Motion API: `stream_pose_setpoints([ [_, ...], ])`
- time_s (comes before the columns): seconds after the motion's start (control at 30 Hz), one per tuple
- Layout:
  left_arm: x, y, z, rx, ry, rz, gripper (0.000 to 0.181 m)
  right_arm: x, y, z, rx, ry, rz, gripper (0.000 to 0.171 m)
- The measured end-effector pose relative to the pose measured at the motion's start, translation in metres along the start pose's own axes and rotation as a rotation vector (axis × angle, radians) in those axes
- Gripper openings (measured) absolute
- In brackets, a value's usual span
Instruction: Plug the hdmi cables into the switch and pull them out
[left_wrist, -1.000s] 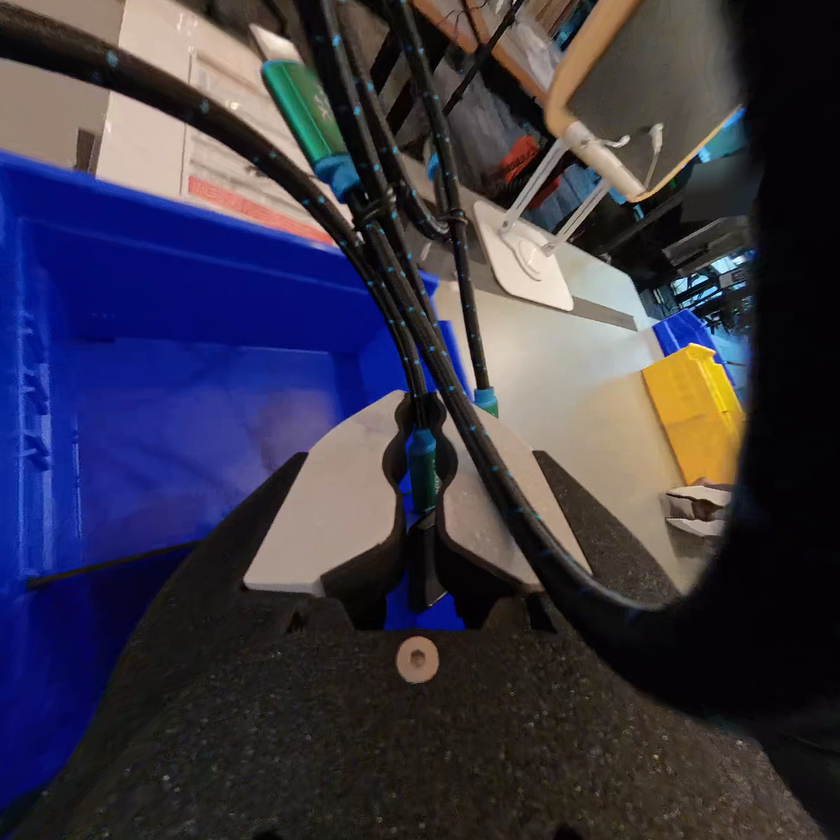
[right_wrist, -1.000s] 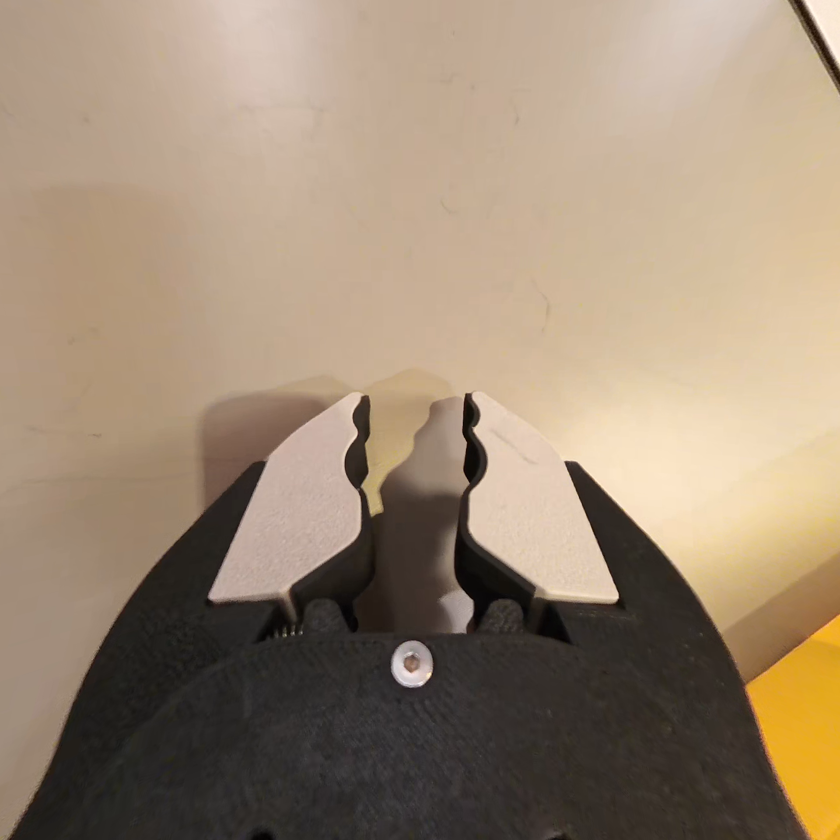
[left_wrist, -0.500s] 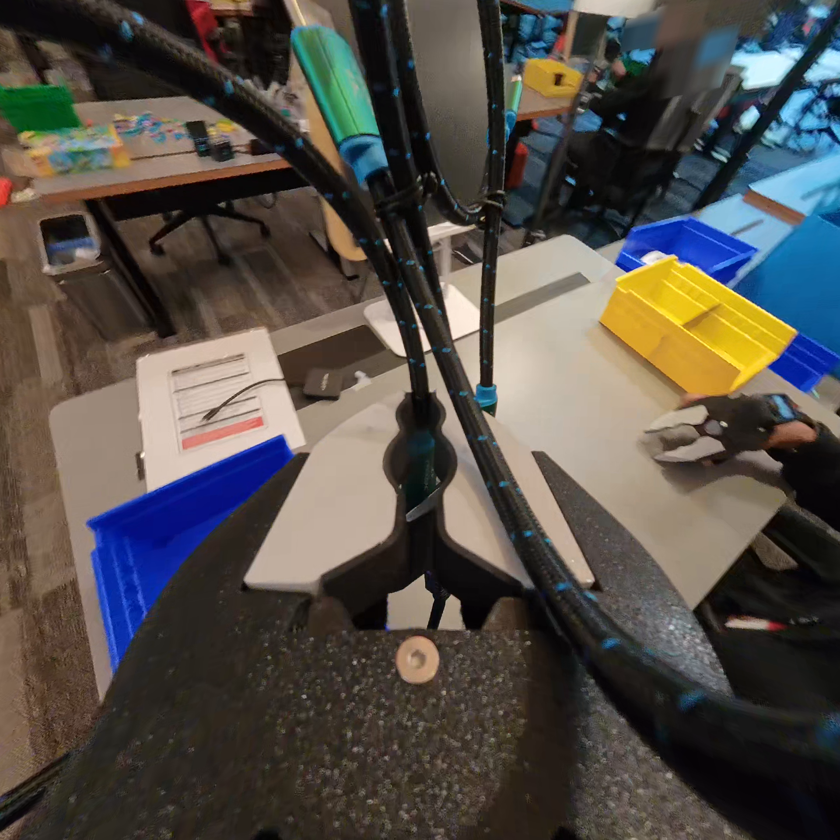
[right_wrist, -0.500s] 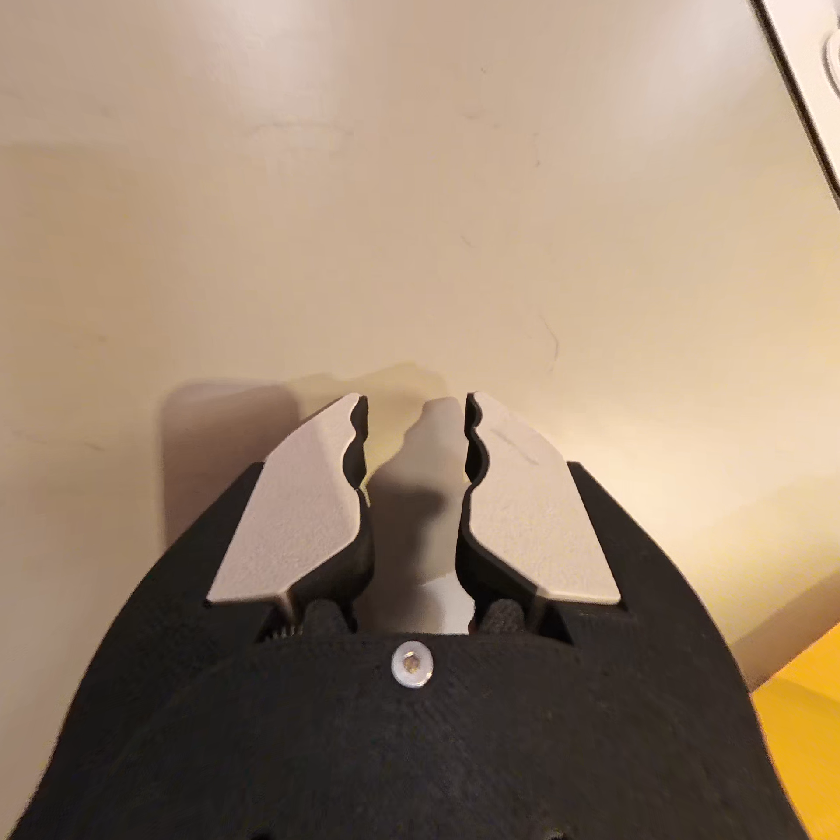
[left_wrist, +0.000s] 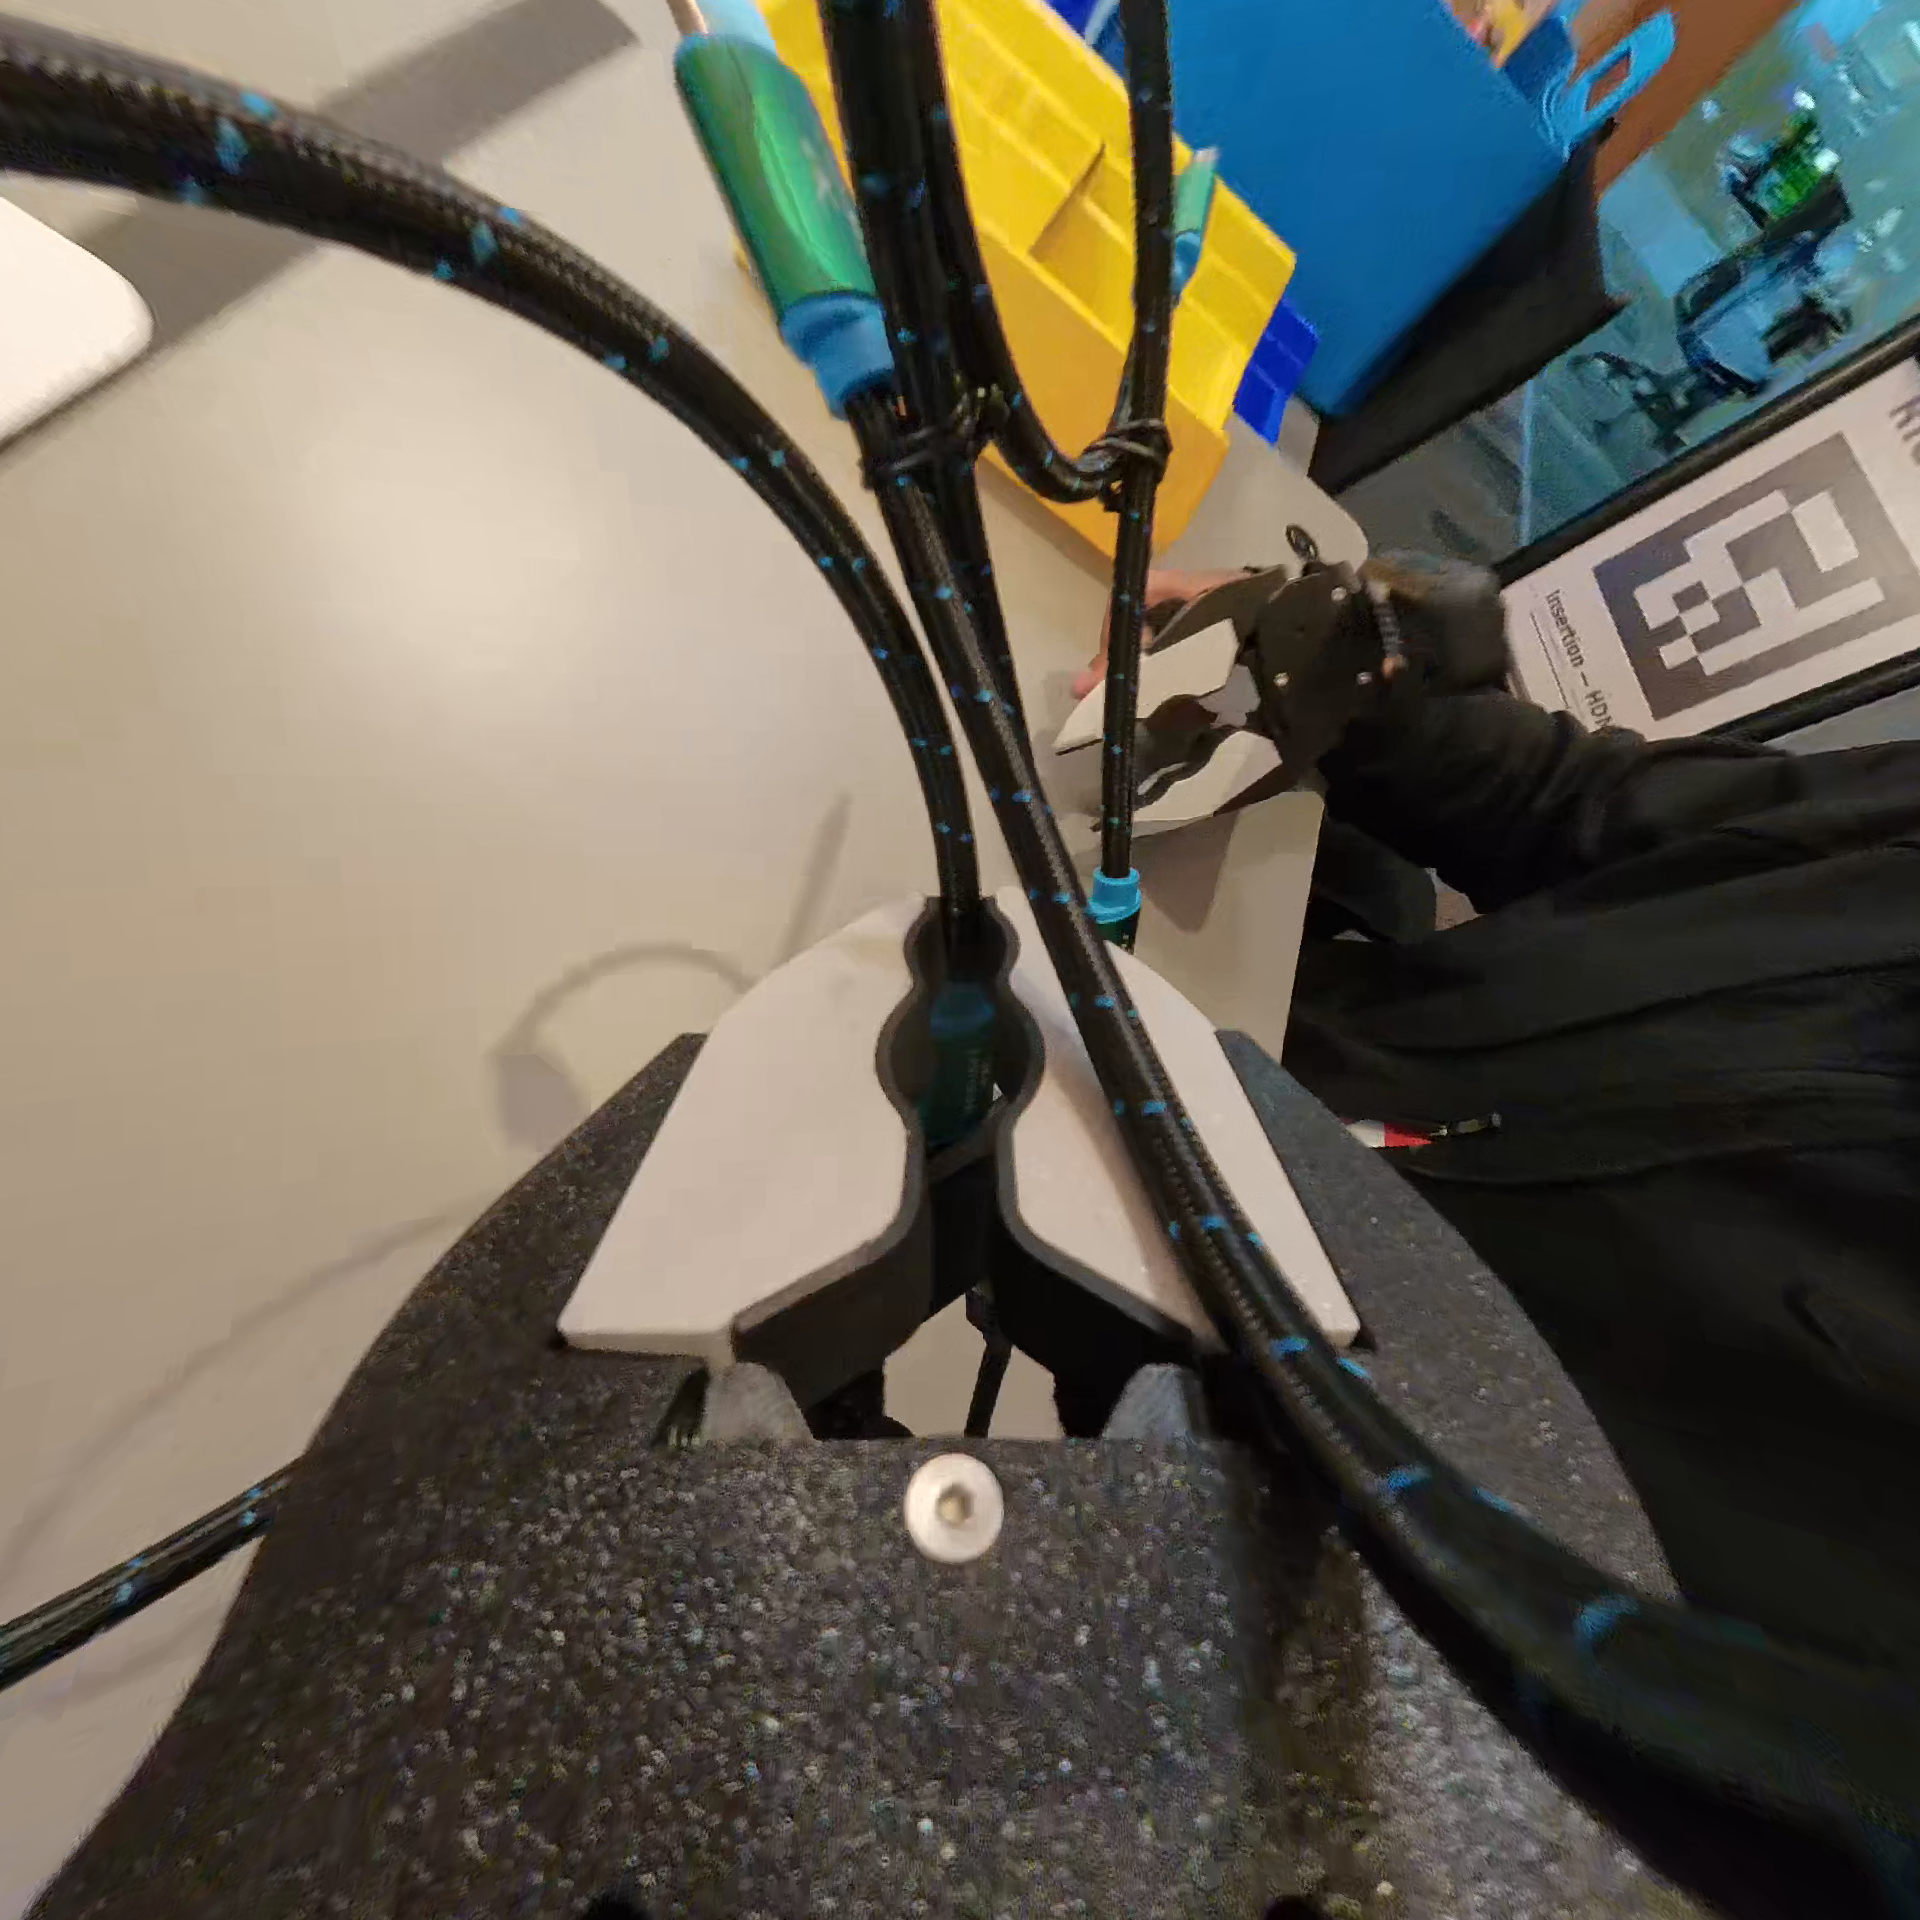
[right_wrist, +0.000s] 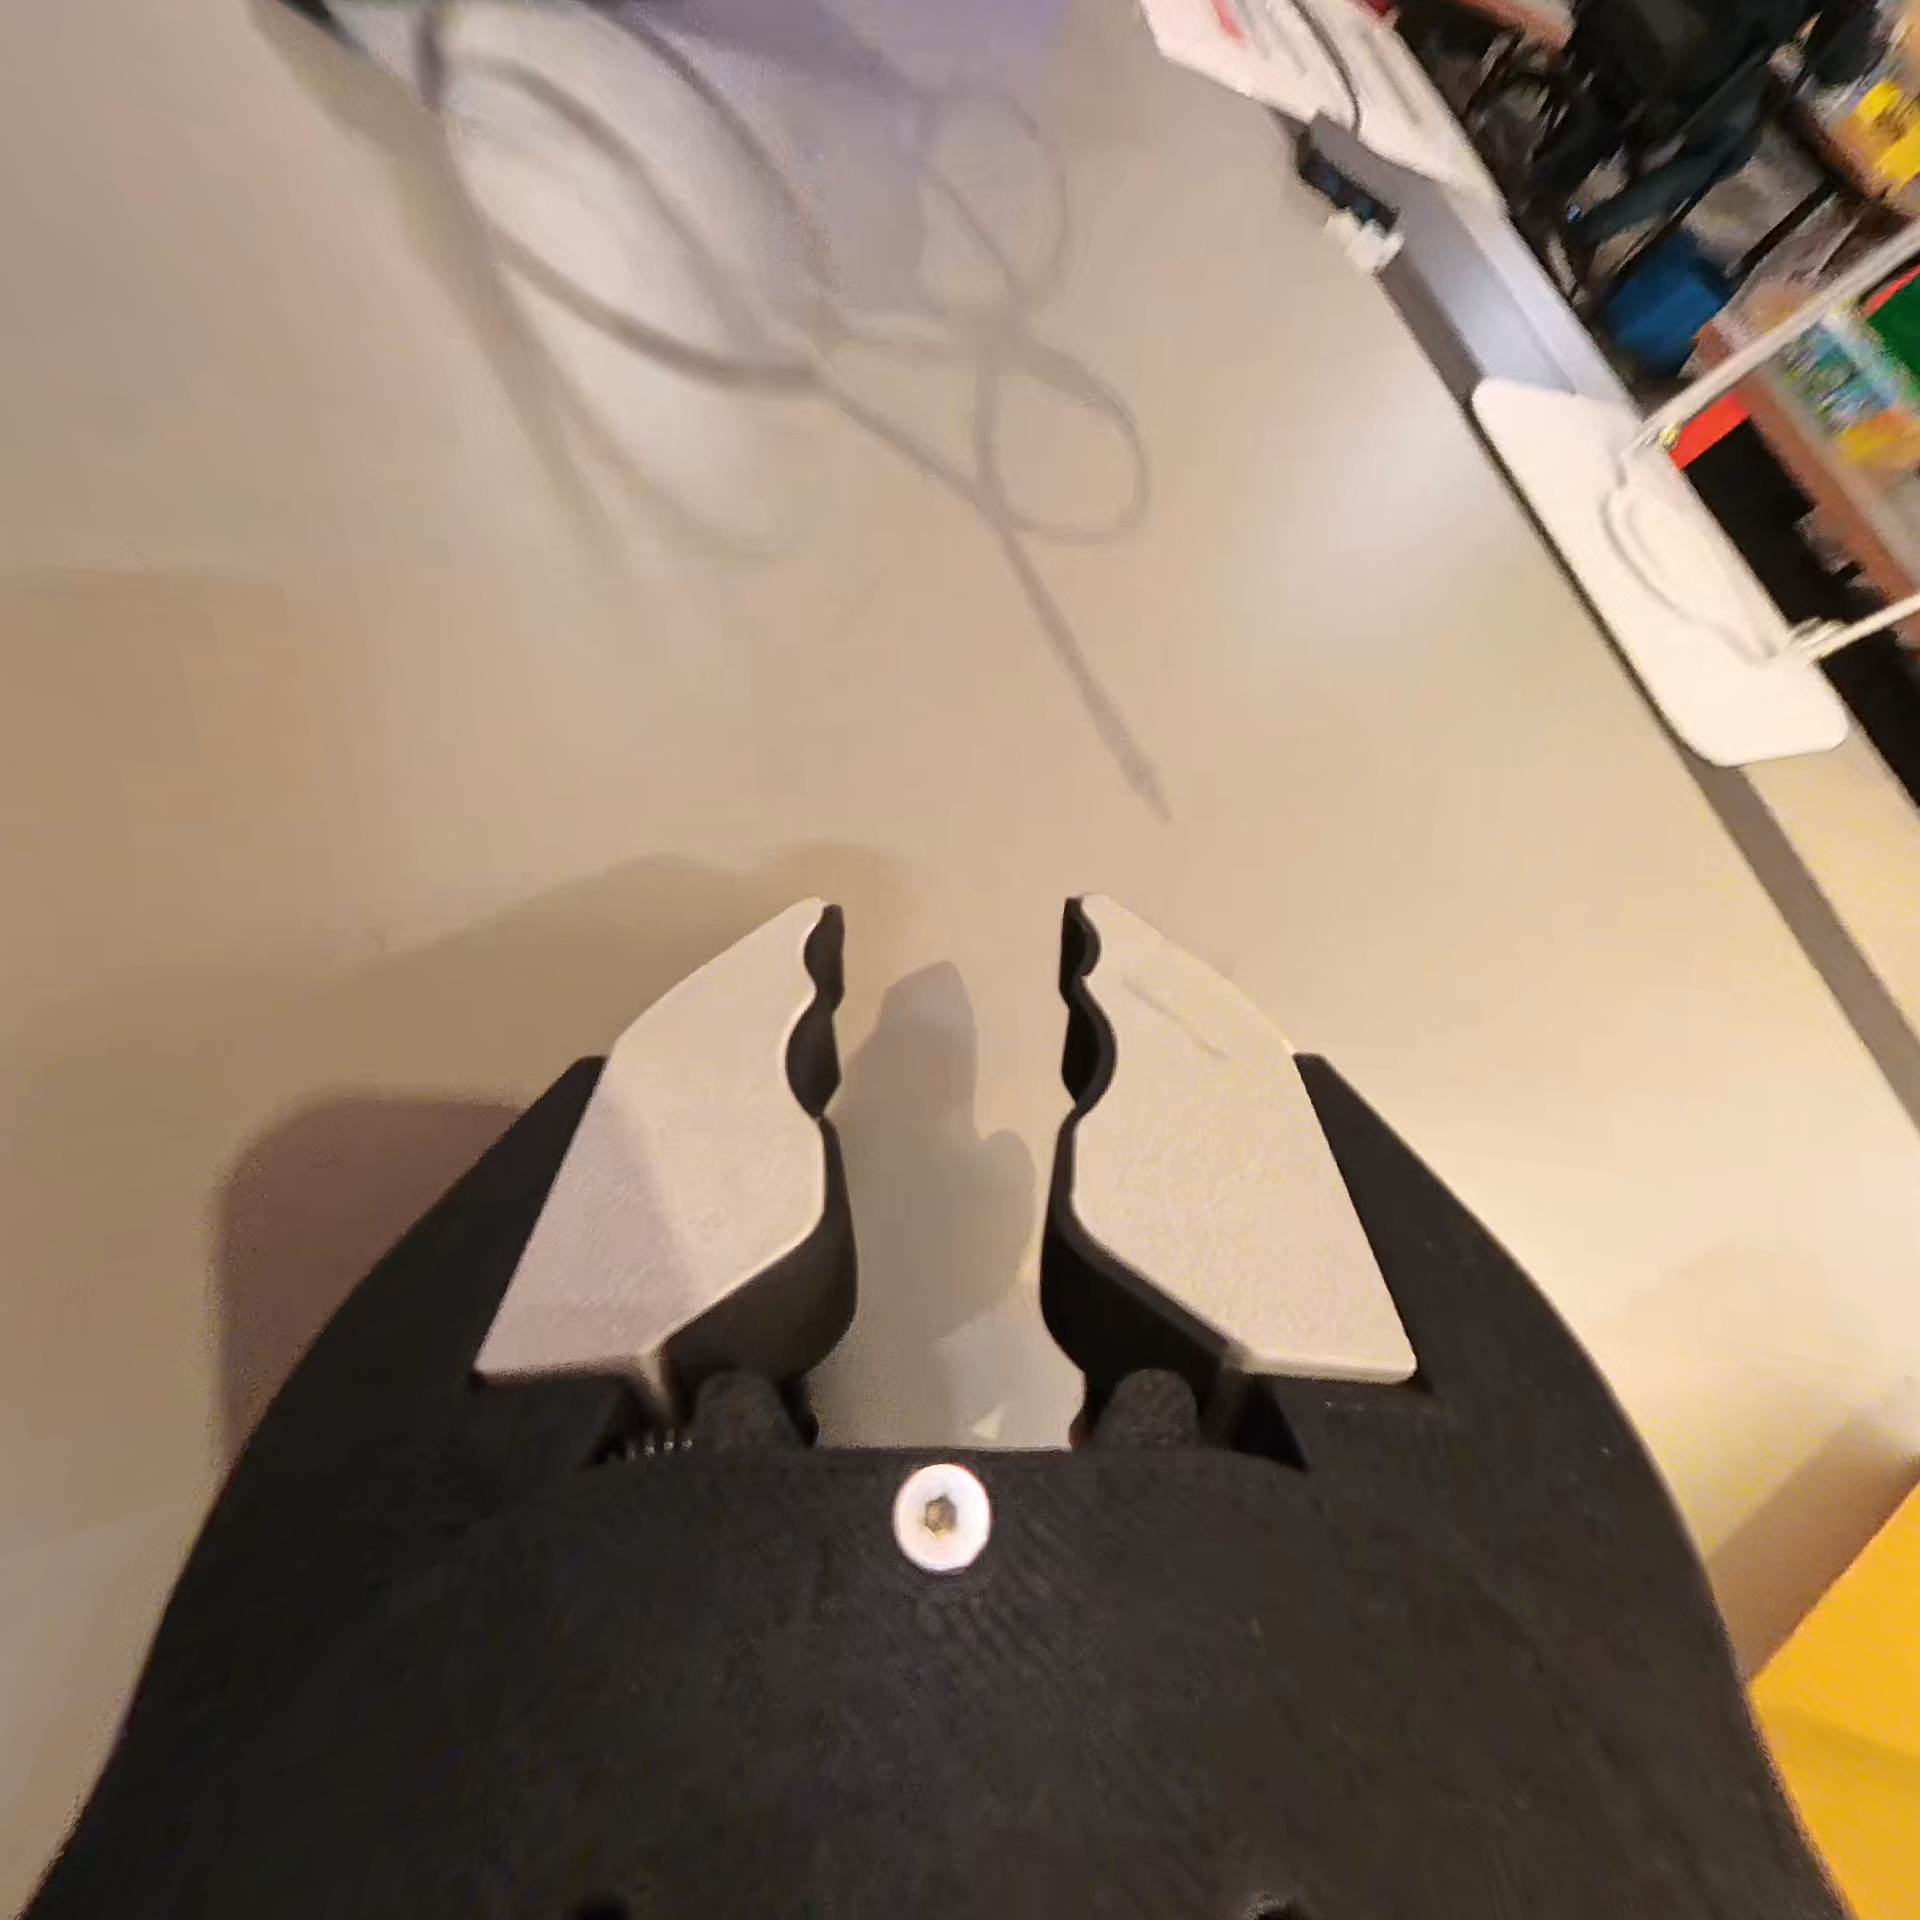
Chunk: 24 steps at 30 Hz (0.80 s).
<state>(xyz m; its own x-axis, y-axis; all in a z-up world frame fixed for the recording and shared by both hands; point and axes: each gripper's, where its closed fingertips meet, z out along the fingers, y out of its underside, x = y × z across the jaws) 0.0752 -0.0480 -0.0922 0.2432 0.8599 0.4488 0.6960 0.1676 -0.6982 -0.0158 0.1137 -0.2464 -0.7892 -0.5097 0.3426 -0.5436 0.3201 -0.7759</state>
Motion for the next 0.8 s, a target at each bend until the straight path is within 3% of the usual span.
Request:
stream_pose_setpoints([
  [0.2,-0.033,0.018,0.106,-0.131,0.159,-0.004,0.003,0.003,-0.017,0.009,0.025,0.107,-0.225,0.039],
  [0.37,-0.044,0.035,0.157,-0.195,0.285,-0.008,0.007,0.018,-0.024,0.030,-0.027,0.205,-0.427,0.038],
  [0.6,-0.056,0.043,0.177,-0.185,0.395,-0.006,0.008,0.034,-0.028,0.067,-0.120,0.396,-0.888,0.037],
  [0.8,-0.058,0.041,0.174,-0.154,0.461,-0.022,0.008,0.041,-0.036,0.091,-0.104,0.429,-1.001,0.027],
])
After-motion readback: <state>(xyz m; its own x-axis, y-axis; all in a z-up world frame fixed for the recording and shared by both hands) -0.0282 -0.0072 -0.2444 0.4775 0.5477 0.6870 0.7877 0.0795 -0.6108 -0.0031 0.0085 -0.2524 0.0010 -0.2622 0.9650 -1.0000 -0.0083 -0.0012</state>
